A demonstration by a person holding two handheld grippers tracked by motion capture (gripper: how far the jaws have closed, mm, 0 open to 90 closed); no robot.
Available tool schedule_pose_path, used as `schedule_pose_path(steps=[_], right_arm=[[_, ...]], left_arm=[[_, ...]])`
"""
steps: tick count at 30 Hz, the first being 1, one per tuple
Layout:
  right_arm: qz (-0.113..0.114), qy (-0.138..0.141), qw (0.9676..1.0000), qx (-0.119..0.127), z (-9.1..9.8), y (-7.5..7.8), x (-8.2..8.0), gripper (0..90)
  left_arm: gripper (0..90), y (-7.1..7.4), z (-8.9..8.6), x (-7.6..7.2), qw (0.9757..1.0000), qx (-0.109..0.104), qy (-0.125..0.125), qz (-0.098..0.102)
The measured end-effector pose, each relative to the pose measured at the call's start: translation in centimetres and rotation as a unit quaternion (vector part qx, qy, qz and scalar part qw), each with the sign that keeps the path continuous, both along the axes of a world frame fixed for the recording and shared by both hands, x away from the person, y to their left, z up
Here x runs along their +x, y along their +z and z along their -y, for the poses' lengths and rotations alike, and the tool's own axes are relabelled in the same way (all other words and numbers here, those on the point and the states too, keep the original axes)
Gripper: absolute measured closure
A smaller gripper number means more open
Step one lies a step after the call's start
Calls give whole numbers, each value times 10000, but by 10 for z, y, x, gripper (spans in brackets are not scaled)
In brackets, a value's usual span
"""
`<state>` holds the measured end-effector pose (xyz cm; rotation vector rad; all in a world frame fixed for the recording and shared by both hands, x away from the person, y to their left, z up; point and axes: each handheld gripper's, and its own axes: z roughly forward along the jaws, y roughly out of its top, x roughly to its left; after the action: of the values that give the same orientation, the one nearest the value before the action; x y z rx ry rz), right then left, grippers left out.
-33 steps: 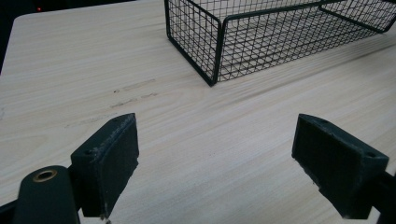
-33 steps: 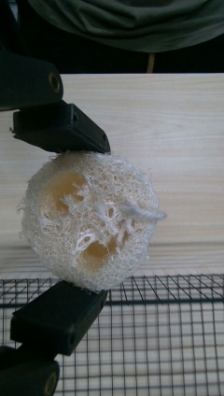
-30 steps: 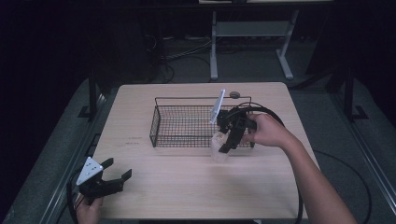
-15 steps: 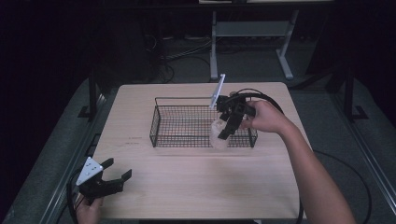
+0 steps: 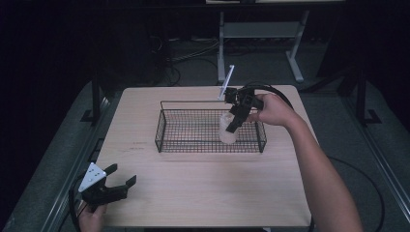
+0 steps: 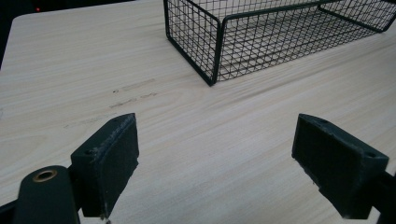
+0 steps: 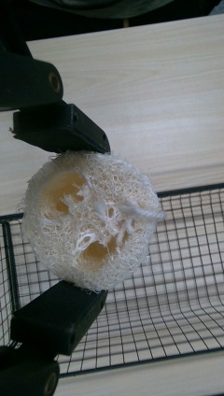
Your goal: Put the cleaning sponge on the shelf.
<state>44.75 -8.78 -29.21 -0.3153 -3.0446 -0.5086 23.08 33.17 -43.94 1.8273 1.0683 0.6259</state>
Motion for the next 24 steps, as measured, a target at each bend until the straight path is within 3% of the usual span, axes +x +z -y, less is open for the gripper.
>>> schedule_pose_path(steps=[9,14,24], right_arm=[[4,-233,9997,78,1,-7,16,282],[79,-343,9993,-109,-2,-13,25,282],[-73,-378,9990,-239,-13,-34,41,281]], left_arm=[[140,0,-1,0,10000,-14,22,10],[139,0,-1,0,10000,-7,18,13],[139,0,-1,0,10000,-20,11,-15]])
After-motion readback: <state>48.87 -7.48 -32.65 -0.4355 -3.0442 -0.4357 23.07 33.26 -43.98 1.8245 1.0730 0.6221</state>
